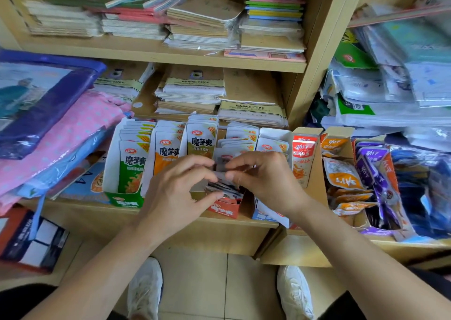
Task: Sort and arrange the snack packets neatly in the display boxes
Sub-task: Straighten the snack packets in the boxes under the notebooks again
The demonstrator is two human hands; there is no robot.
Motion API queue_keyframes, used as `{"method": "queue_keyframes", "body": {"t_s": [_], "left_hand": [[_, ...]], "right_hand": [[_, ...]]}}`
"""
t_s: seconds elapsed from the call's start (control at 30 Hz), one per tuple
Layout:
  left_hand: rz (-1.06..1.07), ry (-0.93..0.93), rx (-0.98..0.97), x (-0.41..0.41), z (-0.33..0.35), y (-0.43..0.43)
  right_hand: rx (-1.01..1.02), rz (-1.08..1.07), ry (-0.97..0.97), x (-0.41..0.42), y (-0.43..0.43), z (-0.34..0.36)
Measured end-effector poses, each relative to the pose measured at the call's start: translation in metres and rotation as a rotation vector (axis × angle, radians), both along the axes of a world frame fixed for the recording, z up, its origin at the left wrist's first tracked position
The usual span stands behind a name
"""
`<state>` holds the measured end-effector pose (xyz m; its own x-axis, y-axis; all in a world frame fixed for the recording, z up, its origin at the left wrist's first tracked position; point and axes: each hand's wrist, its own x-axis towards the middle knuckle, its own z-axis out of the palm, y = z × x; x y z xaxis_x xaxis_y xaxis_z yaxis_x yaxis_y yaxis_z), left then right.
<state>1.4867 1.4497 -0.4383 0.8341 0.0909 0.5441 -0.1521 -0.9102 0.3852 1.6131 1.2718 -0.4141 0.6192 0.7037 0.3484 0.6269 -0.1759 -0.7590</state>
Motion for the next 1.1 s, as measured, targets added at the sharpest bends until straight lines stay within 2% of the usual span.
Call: {"method": "queue_keyframes", "body": {"t_s": [0.1, 0.23, 0.33, 0.4, 0.43, 0.53, 0.6, 0.63, 0.73, 0.87, 0.93, 1.03, 1.1], "left_hand": [[0.019, -0.002, -0.007, -0.002, 0.000, 0.003], [-0.081, 0.123, 0.078, 0.003, 0.003, -0.002], [-0.115, 0.180, 0.152, 0.006, 0.000, -0.004], [-0.100, 0.142, 0.138, 0.005, -0.003, -0.003], [-0.086, 0.115, 0.139, 0.005, -0.003, -0.002], [-0.037, 0.099, 0.161, 0.006, -0.002, 0.001], [-0.055, 0.137, 0.151, 0.006, -0.002, 0.002], [-0.075, 0.156, 0.143, 0.006, -0.002, 0.001], [-0.103, 0.186, 0.129, 0.006, -0.006, 0.000], [-0.094, 0.198, 0.110, 0.006, -0.006, -0.002], [-0.094, 0.201, 0.113, 0.006, -0.006, -0.002], [-0.098, 0.180, 0.113, 0.006, -0.006, -0.001], [-0.091, 0.160, 0.111, 0.006, -0.005, -0.001]], "right_hand": [[0.032, -0.056, -0.042, 0.016, -0.015, 0.005], [-0.208, -0.054, -0.323, 0.030, -0.024, 0.000], [-0.199, -0.032, -0.368, 0.034, -0.016, -0.007], [-0.154, -0.059, -0.342, 0.028, -0.011, -0.007], [-0.138, -0.075, -0.271, 0.022, -0.009, -0.008], [-0.091, -0.083, 0.141, 0.004, -0.007, -0.011], [-0.031, -0.066, 0.286, 0.005, -0.011, -0.008], [-0.003, -0.084, 0.239, 0.011, -0.014, -0.005], [-0.053, -0.225, -0.194, 0.036, -0.021, 0.004], [-0.246, -0.130, -0.367, 0.052, -0.013, -0.002], [-0.206, -0.148, -0.346, 0.054, -0.007, -0.004], [-0.143, -0.216, -0.125, 0.046, 0.002, -0.007], [-0.138, -0.198, -0.048, 0.039, 0.003, -0.007]]}}
